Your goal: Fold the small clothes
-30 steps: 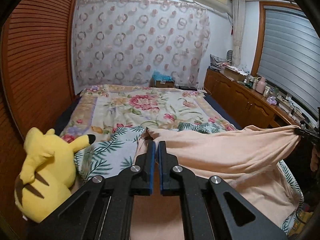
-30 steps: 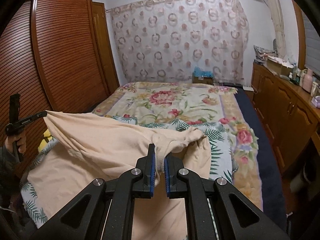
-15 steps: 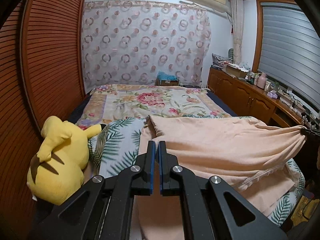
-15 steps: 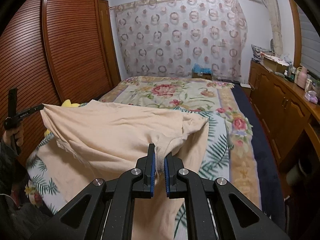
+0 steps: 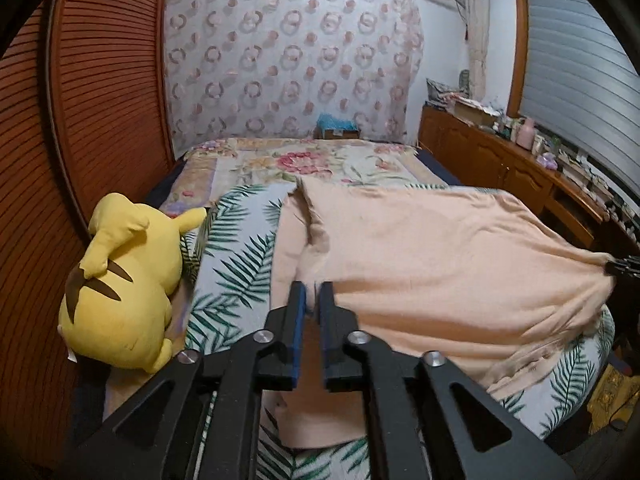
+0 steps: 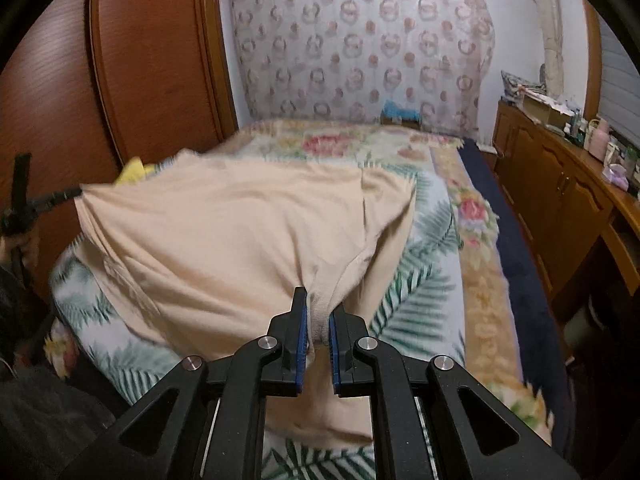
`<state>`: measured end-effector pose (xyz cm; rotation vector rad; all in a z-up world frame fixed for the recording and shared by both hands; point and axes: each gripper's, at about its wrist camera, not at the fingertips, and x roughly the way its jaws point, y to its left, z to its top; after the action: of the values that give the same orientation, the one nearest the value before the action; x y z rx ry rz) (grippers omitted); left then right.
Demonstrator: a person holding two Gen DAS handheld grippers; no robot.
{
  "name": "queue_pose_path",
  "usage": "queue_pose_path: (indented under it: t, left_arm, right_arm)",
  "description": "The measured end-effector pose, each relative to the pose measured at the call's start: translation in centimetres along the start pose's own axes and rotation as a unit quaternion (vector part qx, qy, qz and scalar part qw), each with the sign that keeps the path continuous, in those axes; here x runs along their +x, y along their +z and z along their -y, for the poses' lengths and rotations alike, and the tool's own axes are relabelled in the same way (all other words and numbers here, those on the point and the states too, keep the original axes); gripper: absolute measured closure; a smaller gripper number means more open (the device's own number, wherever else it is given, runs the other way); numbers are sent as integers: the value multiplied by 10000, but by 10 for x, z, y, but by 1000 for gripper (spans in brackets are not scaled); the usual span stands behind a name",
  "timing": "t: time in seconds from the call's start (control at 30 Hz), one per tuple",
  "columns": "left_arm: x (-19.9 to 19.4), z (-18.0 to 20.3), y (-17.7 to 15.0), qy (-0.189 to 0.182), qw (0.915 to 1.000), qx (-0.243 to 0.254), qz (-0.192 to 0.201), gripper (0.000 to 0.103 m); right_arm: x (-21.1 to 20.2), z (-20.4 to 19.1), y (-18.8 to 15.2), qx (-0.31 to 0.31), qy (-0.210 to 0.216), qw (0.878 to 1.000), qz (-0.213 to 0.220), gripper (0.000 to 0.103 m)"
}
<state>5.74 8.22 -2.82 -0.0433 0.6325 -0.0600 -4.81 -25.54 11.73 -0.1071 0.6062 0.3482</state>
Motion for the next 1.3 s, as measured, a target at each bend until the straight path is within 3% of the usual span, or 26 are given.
queue_pose_path:
  t: [0.03,0.13,0.2,0.27,0.33,0.4,0.57,0.9,1.13,1.3]
  left_arm:
    - [0,1,-2,-1,10000,15,-6,79]
    - [0,4,-7,-22,10000,30,-54,64]
    - [1,6,-11,-32,9999,40,-88,63]
    - [4,7,-16,-42,9998,80,-172,55]
    - [7,7,-18,4,9997,112,-230,35]
    - [9,9,-22,8,9996,122,-273,30]
    - [14,11,-33,69,9992,99,-371,29]
    - [24,8,-49,171,9978,-51,-633,29]
    - [28,5,-54,221,9970,-101,-729,29]
    - [33,0,-55,237,9963,-155,-808,29]
  right_arm:
    - [3,-3,0,-86,-92,9999,-45,86]
    - [3,-5,2,-80,-148,9998,-75,68]
    - [0,-4,5,-39,-214,9998,-31,49]
    - [-2,-6,7,-34,-226,9997,32,45]
    - [0,-9,7,-63,-250,9996,85,45]
    - [5,-14,5,-62,-236,9996,132,45]
    - [32,-23,2,-99,-7,9998,148,44]
    - [102,-39,10,-238,243,9988,-343,44]
    - [128,-49,12,-488,157,9963,-693,44]
    - [132,-52,14,-550,160,9961,-673,41]
